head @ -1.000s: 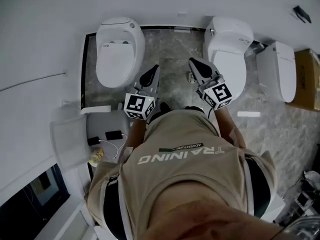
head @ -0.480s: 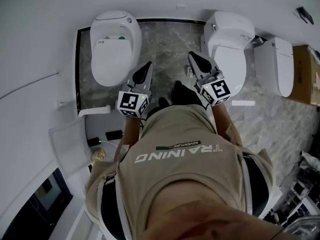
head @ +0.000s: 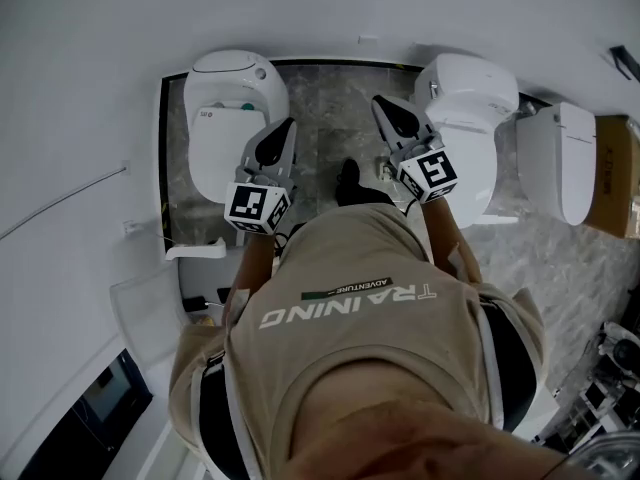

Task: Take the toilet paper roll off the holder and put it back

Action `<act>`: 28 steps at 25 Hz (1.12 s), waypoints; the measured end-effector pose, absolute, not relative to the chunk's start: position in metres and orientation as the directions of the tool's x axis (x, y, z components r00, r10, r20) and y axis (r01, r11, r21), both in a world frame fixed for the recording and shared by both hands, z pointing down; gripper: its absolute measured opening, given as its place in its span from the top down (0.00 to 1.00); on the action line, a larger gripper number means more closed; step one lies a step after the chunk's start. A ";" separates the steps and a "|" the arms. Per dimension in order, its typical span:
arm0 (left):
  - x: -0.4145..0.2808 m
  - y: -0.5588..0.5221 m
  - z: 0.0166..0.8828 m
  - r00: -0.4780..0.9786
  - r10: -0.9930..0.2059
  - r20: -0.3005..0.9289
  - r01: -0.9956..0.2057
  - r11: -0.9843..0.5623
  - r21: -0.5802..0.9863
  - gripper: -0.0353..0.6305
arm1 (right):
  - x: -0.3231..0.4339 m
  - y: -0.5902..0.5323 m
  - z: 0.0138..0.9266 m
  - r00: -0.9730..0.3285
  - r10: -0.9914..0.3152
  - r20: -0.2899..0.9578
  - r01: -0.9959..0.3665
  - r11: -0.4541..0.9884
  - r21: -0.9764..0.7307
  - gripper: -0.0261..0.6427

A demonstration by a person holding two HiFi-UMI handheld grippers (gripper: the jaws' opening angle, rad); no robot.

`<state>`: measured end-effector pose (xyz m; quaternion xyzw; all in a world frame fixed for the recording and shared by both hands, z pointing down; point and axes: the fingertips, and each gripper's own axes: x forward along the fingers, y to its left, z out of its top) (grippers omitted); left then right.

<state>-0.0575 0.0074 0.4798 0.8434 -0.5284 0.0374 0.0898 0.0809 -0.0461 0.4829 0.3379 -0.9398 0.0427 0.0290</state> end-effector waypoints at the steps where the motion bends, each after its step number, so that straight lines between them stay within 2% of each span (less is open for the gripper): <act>1: -0.058 -0.008 0.476 0.432 -0.888 0.155 -0.901 -0.421 0.102 0.95 | 0.079 -0.062 0.480 -0.776 -0.626 0.080 -0.630 0.775 -0.046 0.94; 7: -0.067 -0.086 0.467 0.398 -0.907 0.141 -0.917 -0.396 0.043 0.95 | 0.058 -0.135 0.473 -0.816 -0.574 0.077 -0.575 0.818 0.001 0.94; 14: -0.076 -0.150 0.476 0.436 -0.887 0.150 -0.900 -0.433 0.054 0.95 | 0.050 -0.191 0.481 -0.794 -0.599 0.101 -0.606 0.794 -0.048 0.94; 28: -0.120 -0.287 0.457 0.635 -0.771 0.050 -0.771 -0.628 0.108 0.95 | 0.017 -0.322 0.442 -0.628 -0.777 0.042 -0.778 0.628 -0.005 0.94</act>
